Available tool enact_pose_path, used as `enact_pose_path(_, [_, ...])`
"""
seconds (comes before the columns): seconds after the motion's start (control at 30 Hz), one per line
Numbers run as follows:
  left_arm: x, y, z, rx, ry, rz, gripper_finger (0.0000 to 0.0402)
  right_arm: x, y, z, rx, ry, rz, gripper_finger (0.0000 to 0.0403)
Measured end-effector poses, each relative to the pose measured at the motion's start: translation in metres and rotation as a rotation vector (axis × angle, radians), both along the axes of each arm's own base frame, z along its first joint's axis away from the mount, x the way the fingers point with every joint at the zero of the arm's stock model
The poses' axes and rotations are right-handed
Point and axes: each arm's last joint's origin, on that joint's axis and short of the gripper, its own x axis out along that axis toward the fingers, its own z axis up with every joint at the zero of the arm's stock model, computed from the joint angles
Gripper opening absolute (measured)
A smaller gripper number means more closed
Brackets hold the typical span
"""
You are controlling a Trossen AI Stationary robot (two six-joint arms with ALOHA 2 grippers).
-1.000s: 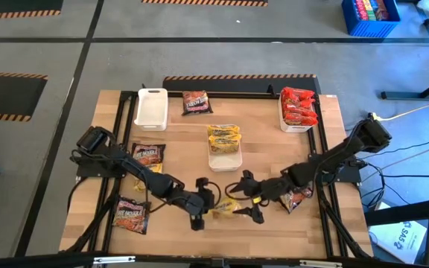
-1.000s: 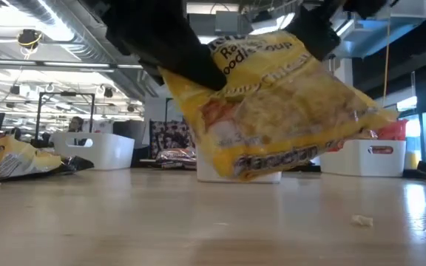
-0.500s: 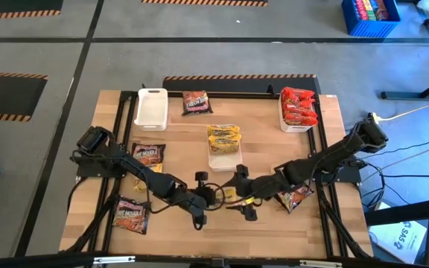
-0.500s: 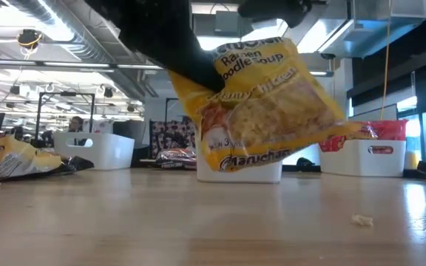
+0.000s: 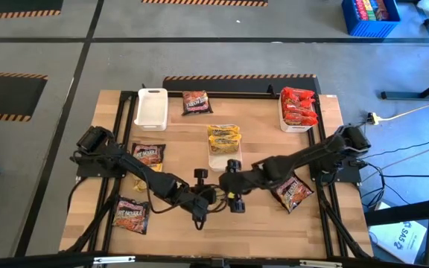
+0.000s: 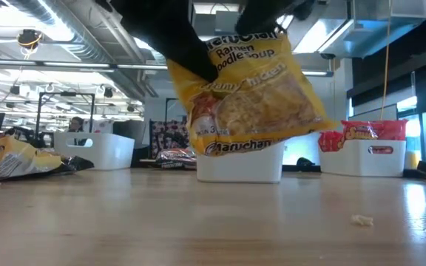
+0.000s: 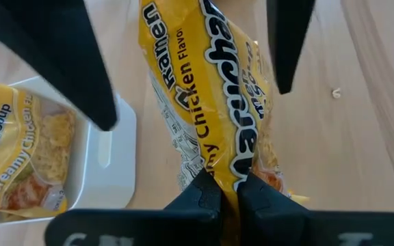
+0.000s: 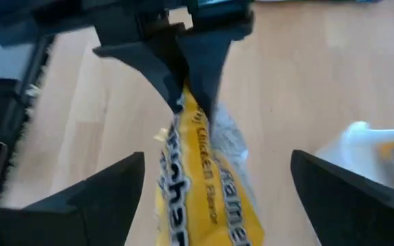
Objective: Sort Maruchan noodles
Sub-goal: Put the yellow noodle pack into the white middle bin
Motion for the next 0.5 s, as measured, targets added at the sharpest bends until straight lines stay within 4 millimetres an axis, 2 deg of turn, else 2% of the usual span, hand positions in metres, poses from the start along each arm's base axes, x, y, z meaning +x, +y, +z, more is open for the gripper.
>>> enact_pose_path(0.5, [-0.001, -0.002, 0.0, 0.024, 0.0, 0.0, 0.0, 0.014, 0.002, -0.044, 0.002, 0.133, -0.014, 0.0346])
